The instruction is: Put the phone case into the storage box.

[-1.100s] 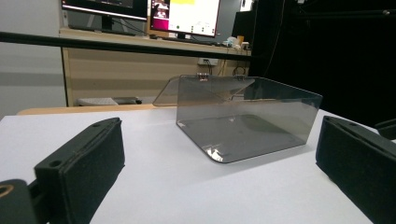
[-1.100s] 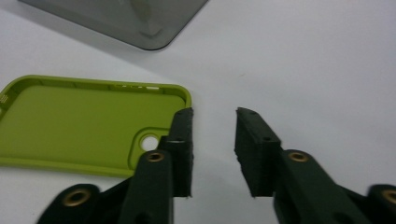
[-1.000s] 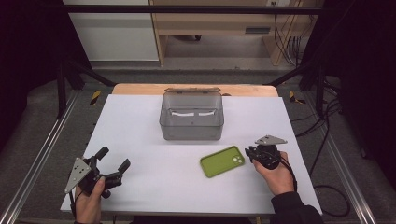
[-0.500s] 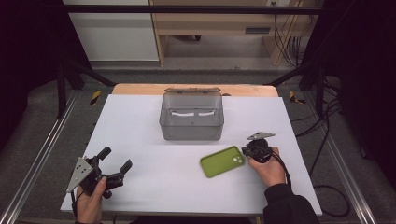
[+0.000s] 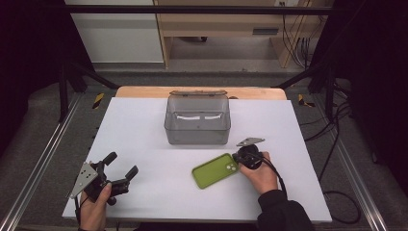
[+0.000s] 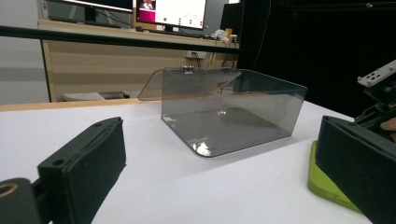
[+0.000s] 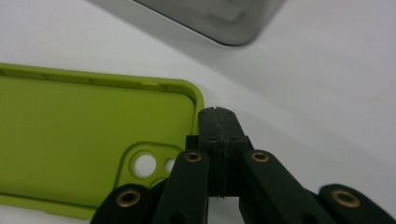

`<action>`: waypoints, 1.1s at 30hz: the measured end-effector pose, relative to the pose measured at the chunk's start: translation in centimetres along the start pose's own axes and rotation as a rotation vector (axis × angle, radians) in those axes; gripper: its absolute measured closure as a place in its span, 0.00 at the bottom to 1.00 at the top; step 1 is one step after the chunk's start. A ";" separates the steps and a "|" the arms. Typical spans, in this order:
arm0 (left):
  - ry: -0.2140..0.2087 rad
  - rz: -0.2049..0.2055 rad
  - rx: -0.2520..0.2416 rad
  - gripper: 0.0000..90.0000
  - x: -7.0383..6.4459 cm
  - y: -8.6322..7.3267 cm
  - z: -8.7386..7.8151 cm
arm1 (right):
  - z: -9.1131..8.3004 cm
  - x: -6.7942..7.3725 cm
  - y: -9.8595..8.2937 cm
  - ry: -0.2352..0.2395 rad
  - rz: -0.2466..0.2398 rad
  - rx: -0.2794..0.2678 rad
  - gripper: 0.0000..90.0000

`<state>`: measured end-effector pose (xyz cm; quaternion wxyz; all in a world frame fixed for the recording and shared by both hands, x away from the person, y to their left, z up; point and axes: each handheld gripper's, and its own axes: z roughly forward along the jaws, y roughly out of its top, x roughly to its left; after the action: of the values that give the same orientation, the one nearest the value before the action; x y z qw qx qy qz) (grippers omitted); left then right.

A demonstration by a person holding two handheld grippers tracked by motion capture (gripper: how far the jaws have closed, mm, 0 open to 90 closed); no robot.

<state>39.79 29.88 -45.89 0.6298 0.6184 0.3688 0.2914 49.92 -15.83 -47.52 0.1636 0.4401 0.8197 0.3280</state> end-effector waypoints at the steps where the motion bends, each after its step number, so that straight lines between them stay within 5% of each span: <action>1: 0.000 -0.004 -0.002 0.02 0.0 0.0 0.0 | 0.4 1.0 0.3 0.012 -0.015 -0.001 1.00; 15: -0.015 0.005 0.032 0.02 -0.3 -0.1 0.4 | 1.8 6.9 1.4 0.093 -0.108 -0.004 1.00; 24: -0.030 0.012 0.044 0.02 -0.7 -0.2 0.8 | 1.7 6.9 1.5 0.095 -0.104 -0.015 1.00; 33: -0.043 0.012 0.055 0.02 -1.0 -0.3 1.1 | 0.1 5.8 1.5 0.089 -0.071 -0.114 1.00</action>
<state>40.09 28.39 -46.08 0.6187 0.6436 0.3593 0.2718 47.64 -10.35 -46.51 0.1633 0.3856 0.8212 0.3875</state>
